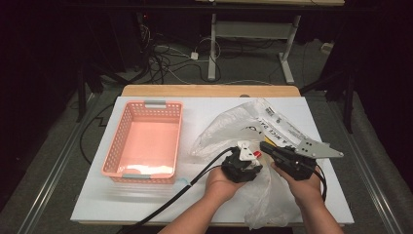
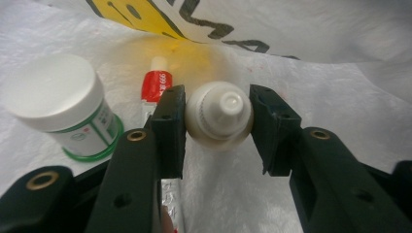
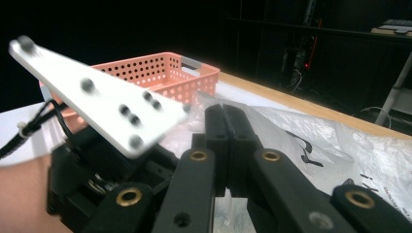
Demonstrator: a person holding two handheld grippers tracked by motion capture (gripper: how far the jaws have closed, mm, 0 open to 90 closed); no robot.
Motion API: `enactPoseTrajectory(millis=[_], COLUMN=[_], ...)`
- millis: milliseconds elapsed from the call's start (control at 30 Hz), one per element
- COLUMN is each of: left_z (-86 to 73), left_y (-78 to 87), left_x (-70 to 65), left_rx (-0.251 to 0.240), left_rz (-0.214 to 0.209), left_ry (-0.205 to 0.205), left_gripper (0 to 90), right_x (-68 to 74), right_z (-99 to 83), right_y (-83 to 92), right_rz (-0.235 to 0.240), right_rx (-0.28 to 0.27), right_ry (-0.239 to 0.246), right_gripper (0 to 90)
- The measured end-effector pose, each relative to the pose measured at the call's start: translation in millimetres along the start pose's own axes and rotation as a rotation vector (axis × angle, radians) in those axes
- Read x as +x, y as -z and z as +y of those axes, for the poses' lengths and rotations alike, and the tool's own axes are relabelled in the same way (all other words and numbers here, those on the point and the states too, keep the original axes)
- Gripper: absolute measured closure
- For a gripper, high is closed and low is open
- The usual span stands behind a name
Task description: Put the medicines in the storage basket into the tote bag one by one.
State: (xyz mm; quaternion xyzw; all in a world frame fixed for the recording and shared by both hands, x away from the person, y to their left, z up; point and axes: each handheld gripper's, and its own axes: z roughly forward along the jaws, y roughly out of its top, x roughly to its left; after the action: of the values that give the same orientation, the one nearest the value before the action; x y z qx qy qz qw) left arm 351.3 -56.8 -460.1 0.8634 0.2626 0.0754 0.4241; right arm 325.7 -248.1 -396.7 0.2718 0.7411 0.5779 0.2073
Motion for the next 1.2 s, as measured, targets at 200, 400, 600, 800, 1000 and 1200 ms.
enactPoseTrajectory(millis=[200,400,600,800,1000,1200], left_z=[1.9,3.6,4.9,-9.4,-36.3,-68.4], left_y=[-9.2,-12.4,1.1,26.1,61.1,89.1], left_x=[-1.5,-0.5,-1.1,-1.1,0.1,1.1], left_rx=[-0.01,-0.032,-0.021,-0.063,-0.092,-0.059], left_rz=[-0.009,-0.016,-0.019,-0.026,-0.015,0.015], left_ry=[0.013,0.033,0.03,0.043,0.046,0.042], left_gripper=[57.9,57.0,43.3,40.4,38.1,31.9], right_x=[-1.4,-1.1,-2.0,-1.1,0.5,2.4], right_z=[-0.4,-0.3,-0.8,-1.4,-2.6,-2.8], right_y=[1.4,1.5,2.4,1.4,0.4,-1.4], right_rz=[-0.003,0.001,0.0,-0.001,0.0,-0.001], right_rx=[0.0,-0.002,-0.001,0.004,0.013,0.018], right_ry=[-0.001,0.0,-0.002,0.004,0.002,0.005], right_gripper=[90.0,90.0,90.0,90.0,90.0,90.0])
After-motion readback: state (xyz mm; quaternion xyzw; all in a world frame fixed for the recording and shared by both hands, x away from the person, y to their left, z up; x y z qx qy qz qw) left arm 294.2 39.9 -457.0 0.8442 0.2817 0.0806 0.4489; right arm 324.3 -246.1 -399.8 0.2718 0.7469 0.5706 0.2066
